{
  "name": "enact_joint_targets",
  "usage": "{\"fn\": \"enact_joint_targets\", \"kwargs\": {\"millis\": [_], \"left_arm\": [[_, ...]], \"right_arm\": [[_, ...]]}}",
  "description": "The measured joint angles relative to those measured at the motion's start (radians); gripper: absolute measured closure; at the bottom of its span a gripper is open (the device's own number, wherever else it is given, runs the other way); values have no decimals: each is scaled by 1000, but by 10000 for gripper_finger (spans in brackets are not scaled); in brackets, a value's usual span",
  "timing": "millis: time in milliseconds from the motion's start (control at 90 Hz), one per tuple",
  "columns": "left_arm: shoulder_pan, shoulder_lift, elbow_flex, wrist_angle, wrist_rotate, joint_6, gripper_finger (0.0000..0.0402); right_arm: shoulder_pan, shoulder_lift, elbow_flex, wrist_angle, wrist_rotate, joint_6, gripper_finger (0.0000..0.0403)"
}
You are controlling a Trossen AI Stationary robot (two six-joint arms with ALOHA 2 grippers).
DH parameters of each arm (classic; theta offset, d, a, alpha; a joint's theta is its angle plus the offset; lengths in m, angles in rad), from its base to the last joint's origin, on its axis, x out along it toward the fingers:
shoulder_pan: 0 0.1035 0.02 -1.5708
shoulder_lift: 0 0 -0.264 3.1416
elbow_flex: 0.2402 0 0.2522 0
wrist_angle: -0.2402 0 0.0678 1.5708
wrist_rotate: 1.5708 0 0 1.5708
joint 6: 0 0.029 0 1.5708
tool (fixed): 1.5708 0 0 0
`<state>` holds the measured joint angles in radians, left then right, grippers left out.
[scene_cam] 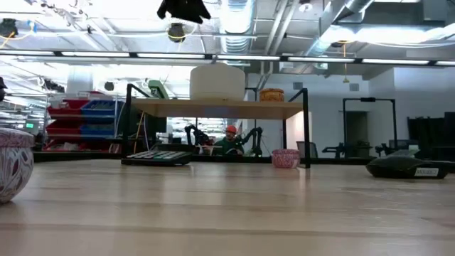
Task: Stock shelves
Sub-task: Put the black scissor into the white desk organizer
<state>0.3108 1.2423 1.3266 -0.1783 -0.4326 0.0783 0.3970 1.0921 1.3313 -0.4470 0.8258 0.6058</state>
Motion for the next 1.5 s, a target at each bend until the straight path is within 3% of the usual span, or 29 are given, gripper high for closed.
{"fn": "enact_joint_targets", "kwargs": {"millis": [133,267,356,511,700,867,1033,1267,1389,1500], "left_arm": [[-74,-35,0,-33,1,54,250],[-168,-51,0,-67,-13,86,250],[-226,-55,0,-88,-48,86,251],[-299,-53,0,-126,-78,56,251],[-354,-50,0,-169,-55,-45,251],[-393,-48,0,-204,-23,-81,251],[-424,-47,0,-228,-17,-87,251],[-446,-47,0,-235,-14,-86,251],[-446,-47,0,-234,11,-86,251],[-446,-47,0,-234,20,-85,251]], "right_arm": [[-16,19,44,-329,-183,429,196],[7,50,-11,-551,-405,873,209],[65,83,-86,-560,-481,1110,216],[167,149,-193,-547,-609,1390,216],[324,217,-263,-513,-651,1690,200],[344,293,-280,-549,-814,1718,191],[327,336,-284,-661,-857,1717,185],[409,285,-432,-522,-988,1688,185],[451,280,-520,-456,-1093,1541,190],[451,291,-553,-428,-1126,1306,200]]}}
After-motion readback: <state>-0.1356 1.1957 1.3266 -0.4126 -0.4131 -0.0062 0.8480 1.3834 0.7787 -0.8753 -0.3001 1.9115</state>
